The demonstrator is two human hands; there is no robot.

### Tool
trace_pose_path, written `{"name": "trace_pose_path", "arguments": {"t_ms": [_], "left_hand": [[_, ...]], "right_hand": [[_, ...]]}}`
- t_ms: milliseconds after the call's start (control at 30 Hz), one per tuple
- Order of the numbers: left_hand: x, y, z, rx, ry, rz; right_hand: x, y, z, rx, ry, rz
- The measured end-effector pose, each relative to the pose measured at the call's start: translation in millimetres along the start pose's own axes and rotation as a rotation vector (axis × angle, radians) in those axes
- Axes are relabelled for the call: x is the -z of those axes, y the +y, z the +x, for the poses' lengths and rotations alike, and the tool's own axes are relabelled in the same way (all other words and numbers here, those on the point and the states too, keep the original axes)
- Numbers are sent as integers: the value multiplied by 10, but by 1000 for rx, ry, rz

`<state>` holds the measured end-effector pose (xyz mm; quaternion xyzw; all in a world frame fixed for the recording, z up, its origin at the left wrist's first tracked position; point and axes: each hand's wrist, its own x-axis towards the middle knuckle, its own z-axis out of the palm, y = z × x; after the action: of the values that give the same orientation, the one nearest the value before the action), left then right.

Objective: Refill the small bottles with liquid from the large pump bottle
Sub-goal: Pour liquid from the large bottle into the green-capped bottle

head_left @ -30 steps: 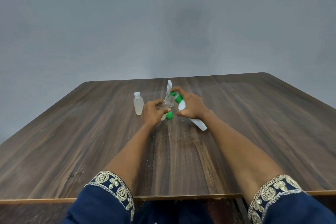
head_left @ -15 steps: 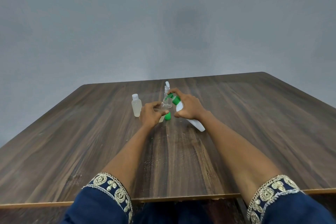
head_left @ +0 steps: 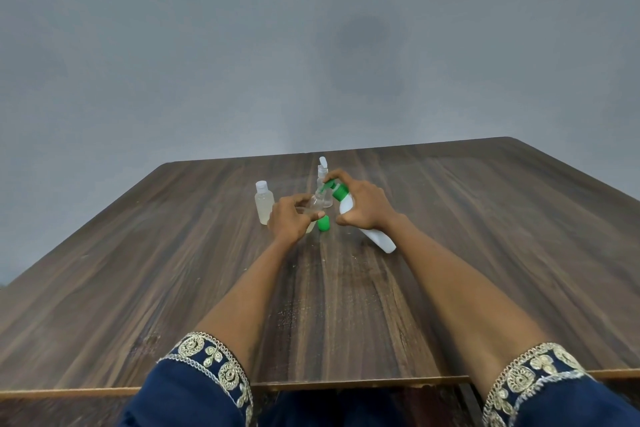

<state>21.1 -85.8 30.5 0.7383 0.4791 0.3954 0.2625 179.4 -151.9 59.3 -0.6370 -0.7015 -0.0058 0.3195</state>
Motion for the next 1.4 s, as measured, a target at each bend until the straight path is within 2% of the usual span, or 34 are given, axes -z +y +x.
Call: {"name": "trace_pose_path", "arguments": {"t_ms": [1400], "left_hand": [[19, 97, -31, -10, -1, -16]], "right_hand": [[-18, 30, -8, 21, 22, 11]]}}
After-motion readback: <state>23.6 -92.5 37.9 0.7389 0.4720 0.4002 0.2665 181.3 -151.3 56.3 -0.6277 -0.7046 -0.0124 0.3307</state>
